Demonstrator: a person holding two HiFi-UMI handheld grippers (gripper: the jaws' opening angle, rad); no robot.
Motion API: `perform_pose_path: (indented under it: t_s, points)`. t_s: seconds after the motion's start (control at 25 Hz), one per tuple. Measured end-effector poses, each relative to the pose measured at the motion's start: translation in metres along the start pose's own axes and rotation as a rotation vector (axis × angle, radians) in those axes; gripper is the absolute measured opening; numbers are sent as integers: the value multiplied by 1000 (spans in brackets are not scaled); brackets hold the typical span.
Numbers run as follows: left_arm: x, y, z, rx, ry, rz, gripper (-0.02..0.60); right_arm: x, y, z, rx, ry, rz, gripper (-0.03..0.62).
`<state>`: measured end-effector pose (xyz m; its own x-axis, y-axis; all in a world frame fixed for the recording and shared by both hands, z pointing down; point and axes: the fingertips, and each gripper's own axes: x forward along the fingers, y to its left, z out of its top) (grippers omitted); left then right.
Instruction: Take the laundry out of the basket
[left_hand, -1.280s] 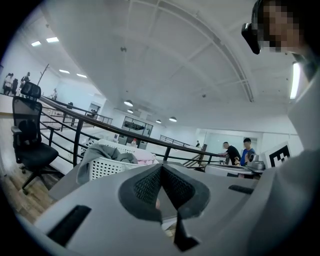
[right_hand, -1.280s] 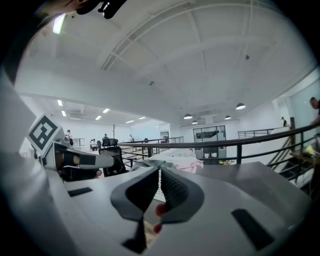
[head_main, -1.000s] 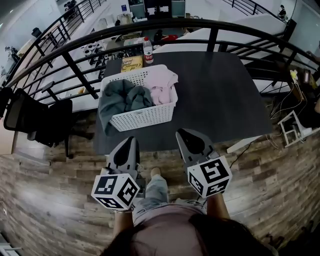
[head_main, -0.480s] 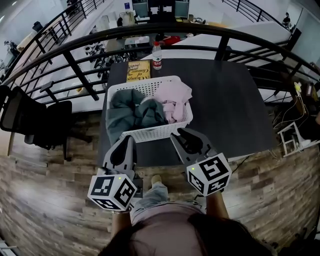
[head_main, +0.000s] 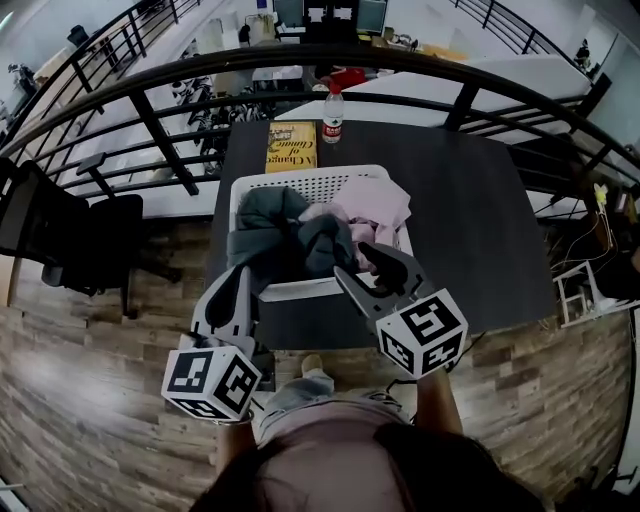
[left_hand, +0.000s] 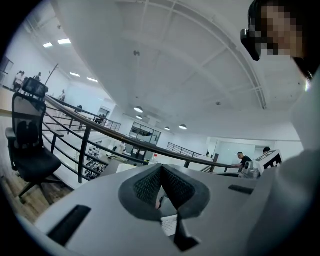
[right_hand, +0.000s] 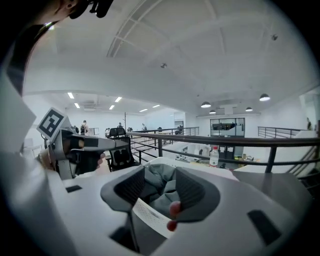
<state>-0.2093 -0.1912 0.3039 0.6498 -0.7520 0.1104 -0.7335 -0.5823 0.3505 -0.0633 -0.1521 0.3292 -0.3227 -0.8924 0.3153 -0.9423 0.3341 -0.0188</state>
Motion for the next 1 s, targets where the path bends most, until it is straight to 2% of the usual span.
perform_pose_path:
  t_s: [0.28,0.56,1.0]
  points:
    - [13,30,11,-19,-5,23,-2,40,2,4,-22,57,89,256]
    - [26,52,17,-32,-9,70,-2,68,-13,0,-99,141,125,299]
    - [50,78,11,-87,-6,188,-2,123,-36,-27,-157,287,240,334]
